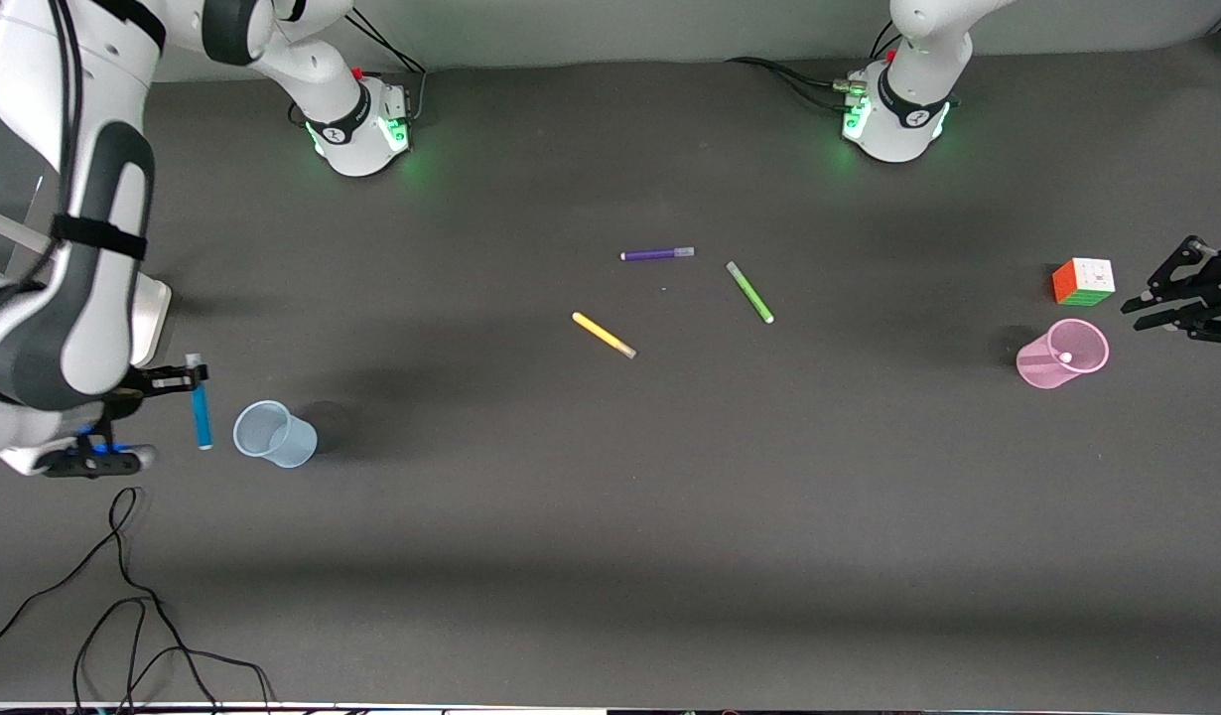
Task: Place pink and blue markers in matching cups
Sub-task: 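Lower the blue marker into the blue cup while the left gripper withdraws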
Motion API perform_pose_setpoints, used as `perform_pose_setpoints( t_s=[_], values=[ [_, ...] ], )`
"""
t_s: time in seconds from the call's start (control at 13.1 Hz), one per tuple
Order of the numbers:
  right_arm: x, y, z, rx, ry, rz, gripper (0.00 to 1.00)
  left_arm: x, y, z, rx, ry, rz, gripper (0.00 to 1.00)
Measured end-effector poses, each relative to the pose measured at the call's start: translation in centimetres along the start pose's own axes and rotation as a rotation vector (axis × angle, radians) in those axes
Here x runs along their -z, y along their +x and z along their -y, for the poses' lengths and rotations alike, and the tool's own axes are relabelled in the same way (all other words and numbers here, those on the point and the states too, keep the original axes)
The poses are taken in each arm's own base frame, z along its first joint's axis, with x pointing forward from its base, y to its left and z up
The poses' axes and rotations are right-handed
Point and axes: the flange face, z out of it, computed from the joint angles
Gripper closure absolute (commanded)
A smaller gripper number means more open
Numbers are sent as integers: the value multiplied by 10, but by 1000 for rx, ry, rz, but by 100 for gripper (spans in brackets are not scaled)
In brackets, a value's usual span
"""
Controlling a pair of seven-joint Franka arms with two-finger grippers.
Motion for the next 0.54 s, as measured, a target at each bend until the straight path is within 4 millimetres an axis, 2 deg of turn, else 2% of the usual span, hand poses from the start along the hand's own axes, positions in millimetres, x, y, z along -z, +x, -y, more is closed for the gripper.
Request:
perform_pose_setpoints(
  t_s=[0.31,0.54],
  values=[
    [-46,24,-16,4,76,90,87,3,54,-49,181,79,84,73],
    [-64,33,-26,-2,99,119,87,-4,87,-80,358,112,101,68]
  ],
)
